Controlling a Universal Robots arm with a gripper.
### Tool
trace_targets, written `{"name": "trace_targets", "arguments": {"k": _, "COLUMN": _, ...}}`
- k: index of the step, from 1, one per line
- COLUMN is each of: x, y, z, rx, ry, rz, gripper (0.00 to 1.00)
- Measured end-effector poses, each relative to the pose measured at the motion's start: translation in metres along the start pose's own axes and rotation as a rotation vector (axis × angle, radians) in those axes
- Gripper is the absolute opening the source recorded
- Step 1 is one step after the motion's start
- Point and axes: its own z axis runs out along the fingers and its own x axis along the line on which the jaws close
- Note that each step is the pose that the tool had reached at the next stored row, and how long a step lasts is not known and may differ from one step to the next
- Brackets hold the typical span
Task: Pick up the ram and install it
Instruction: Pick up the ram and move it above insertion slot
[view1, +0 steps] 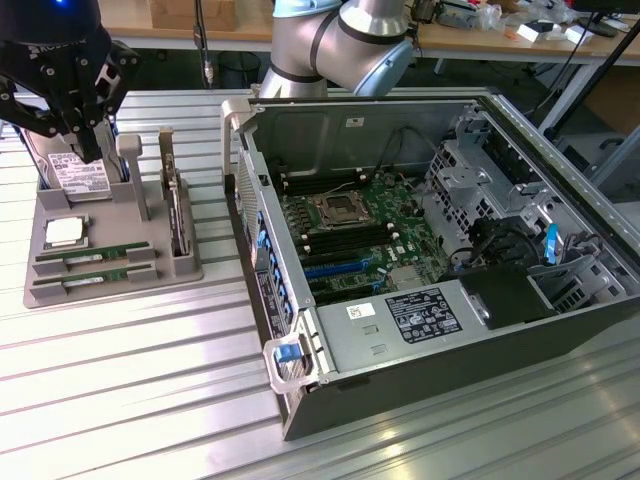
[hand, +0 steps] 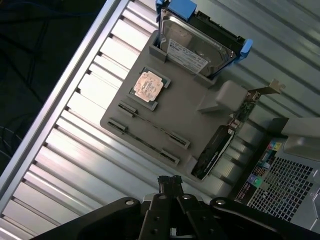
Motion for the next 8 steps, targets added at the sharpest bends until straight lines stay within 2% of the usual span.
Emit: {"name": "trace_targets", "arguments": {"k": 8, "x": 0.0000, "y": 0.0000, "z": 0.0000, "rx": -0.0015, "ry": 0.0028, "rz": -0.063, "gripper": 0.11}}
